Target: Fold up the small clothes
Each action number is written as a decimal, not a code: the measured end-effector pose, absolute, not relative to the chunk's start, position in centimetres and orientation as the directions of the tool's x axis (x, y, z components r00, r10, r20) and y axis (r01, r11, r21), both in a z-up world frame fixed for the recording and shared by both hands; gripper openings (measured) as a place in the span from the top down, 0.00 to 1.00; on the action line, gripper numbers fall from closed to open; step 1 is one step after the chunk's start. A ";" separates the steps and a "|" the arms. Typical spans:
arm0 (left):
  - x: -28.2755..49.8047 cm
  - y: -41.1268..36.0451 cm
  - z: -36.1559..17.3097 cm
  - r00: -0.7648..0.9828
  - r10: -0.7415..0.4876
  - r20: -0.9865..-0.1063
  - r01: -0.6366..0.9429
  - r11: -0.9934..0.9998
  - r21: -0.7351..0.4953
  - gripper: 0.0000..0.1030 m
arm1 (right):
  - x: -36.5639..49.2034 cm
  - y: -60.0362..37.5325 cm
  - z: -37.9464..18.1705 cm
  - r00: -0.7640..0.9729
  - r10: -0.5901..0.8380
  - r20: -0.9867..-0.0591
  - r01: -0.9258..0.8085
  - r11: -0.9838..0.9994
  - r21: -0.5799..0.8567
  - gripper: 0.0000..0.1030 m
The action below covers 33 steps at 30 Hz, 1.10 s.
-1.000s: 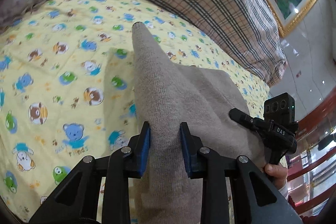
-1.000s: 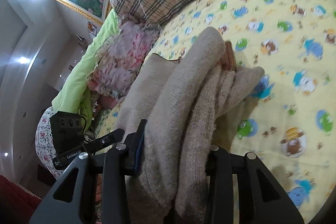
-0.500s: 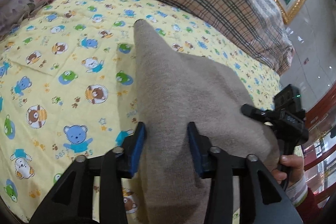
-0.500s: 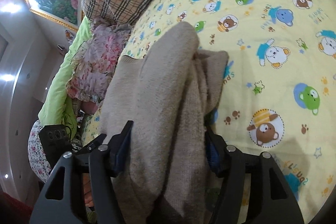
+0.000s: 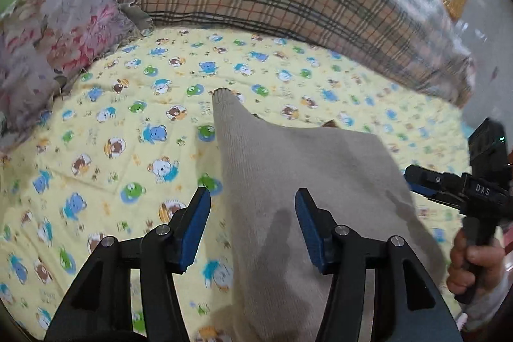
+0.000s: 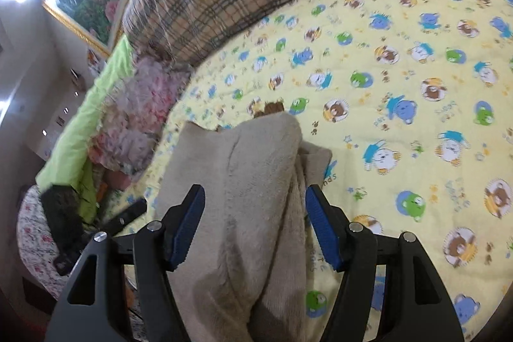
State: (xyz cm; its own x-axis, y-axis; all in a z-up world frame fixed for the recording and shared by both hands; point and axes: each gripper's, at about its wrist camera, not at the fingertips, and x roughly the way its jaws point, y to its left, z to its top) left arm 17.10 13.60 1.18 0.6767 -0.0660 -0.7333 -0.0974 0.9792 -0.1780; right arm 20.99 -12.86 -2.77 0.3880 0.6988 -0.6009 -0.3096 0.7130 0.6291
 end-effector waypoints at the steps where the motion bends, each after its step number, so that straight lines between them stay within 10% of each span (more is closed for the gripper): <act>1: 17.6 13.4 0.8 0.670 -0.056 -0.741 -0.103 0.981 -0.167 0.47 | 21.3 -12.4 -3.1 0.378 0.696 -0.611 -0.311 0.716 0.624 0.52; 4: 18.9 13.4 -0.6 0.635 -0.025 -0.772 -0.127 0.983 -0.136 0.46 | 22.3 -11.3 -3.8 0.376 0.678 -0.632 -0.316 0.735 0.600 0.88; 13: 21.4 13.8 -3.6 0.573 0.033 -0.819 -0.182 0.979 -0.088 0.44 | 25.6 -10.4 -6.2 0.392 0.609 -0.690 -0.313 0.793 0.522 0.90; 17: 19.9 14.0 -1.9 0.584 0.018 -0.811 -0.169 0.981 -0.100 0.44 | 24.1 -12.8 -5.1 0.418 0.633 -0.651 -0.258 0.770 0.583 0.71; 33: 9.8 11.7 -0.8 0.589 0.026 -0.808 -0.100 0.994 -0.041 0.43 | 10.2 -15.3 -5.2 0.366 0.658 -0.658 -0.319 0.753 0.576 0.74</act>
State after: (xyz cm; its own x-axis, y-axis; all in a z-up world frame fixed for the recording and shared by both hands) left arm 9.78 11.72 -0.76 0.5890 0.0258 -0.8077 -0.1001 0.9941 -0.0412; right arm 10.20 -15.27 -5.23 0.3658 0.6584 -0.6578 -0.3193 0.7527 0.5758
